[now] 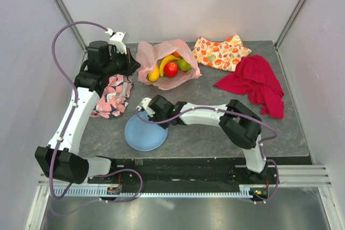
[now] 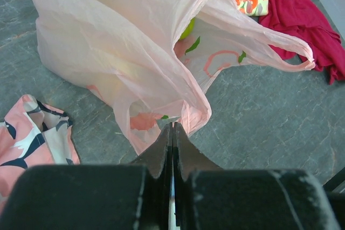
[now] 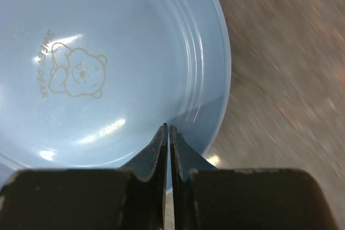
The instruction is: Take the fake fruits out of the plastic bag
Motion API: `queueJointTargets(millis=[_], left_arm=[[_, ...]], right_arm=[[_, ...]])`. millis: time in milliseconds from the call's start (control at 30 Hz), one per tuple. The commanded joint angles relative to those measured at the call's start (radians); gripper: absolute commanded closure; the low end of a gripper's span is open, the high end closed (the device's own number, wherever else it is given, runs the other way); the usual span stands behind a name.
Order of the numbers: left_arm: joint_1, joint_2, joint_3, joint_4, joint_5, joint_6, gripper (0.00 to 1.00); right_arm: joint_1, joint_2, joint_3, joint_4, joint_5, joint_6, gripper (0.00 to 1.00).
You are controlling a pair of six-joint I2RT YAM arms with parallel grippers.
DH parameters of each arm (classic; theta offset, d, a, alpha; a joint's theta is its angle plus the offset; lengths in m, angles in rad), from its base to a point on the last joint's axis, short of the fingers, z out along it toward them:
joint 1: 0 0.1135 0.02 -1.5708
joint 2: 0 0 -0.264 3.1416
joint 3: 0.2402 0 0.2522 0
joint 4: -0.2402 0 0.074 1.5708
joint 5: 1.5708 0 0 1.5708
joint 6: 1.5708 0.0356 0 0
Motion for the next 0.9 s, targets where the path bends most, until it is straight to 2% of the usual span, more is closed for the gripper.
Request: queueJointTargets(millis=[0,233,333,433,467,533,567,600,633,700,767,867], left_arm=[[-0.003,-0.003,0.038,0.044,0.04,-0.032,0.98],[-0.003,0.007,0.038,0.039,0.068,-0.053,0.98],[-0.003,-0.004,0.021,0.03,0.069,-0.062,0.98],[-0.003,-0.021,-0.005,0.025,0.068,-0.059,0.98],[-0.003,-0.026,-0.008,0.022,0.068,-0.058,0.98],[-0.003,-0.035,-0.002,0.011,0.08,-0.04,0.84],[-0.003,-0.039,0.001,0.002,0.089,-0.032,0.75],[-0.003,-0.061,0.009,-0.005,0.11,-0.021,0.61],[-0.003,-0.071,0.009,-0.01,0.12,0.002,0.54],[-0.003,-0.096,0.0,-0.028,0.134,0.029,0.43],[-0.003,-0.114,-0.014,-0.041,0.111,0.069,0.39],[-0.004,-0.101,-0.029,-0.054,0.111,0.103,0.36]], right_arm=[[-0.053,-0.169,-0.168,-0.052,0.174,-0.032,0.9],[-0.214,-0.383,-0.422,-0.115,0.225,-0.114,0.89],[-0.255,-0.458,-0.482,-0.157,0.225,-0.145,0.9],[-0.275,-0.554,-0.467,-0.218,0.195,-0.179,0.88],[-0.277,-0.58,-0.444,-0.27,0.143,-0.191,0.86],[-0.278,-0.653,-0.338,-0.318,0.087,-0.193,0.84],[-0.278,-0.67,-0.285,-0.377,-0.022,-0.206,0.76],[-0.278,-0.695,-0.229,-0.4,-0.075,-0.214,0.72],[-0.28,-0.704,-0.135,-0.408,-0.118,-0.214,0.68],[-0.277,-0.706,-0.064,-0.391,-0.189,-0.213,0.56],[-0.278,-0.677,0.002,-0.34,-0.204,-0.211,0.46],[-0.278,-0.565,0.059,-0.266,-0.157,-0.211,0.43]])
